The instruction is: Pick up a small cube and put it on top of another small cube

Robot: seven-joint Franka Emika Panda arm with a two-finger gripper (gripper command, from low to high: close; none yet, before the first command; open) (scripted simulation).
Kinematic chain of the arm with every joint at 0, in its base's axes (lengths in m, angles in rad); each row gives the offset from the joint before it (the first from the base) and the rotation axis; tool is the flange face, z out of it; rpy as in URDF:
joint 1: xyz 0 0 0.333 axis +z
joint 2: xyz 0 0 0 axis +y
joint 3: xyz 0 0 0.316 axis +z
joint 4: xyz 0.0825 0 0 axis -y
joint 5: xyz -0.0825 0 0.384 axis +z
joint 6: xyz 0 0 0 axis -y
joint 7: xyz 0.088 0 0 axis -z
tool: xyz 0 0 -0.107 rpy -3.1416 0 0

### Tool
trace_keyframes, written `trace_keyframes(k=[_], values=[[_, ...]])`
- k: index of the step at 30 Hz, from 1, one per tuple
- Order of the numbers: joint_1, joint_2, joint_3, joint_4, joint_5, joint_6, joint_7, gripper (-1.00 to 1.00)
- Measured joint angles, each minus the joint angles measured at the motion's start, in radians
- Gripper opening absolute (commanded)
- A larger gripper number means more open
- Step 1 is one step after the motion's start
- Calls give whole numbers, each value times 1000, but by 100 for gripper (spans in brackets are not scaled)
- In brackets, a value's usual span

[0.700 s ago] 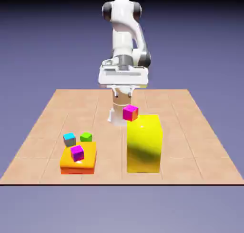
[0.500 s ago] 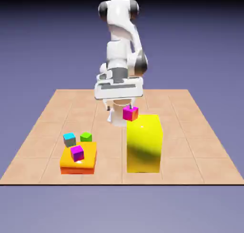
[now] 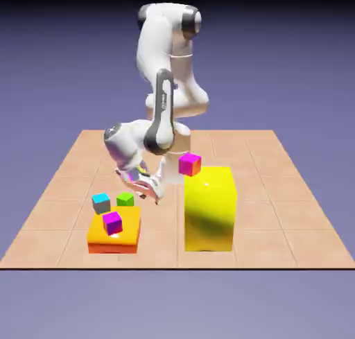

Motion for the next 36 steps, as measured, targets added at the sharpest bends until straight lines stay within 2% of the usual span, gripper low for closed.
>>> trace_keyframes(k=[18, 27, 28, 30, 36], values=[[141, 628, -630, 42, 631, -638, 76, 0], [14, 701, -364, 62, 816, -609, 44, 0], [12, 703, -357, 62, 821, -608, 42, -100], [12, 703, -357, 62, 822, -608, 42, -100], [91, 645, -574, 48, 654, -651, 91, -100]])
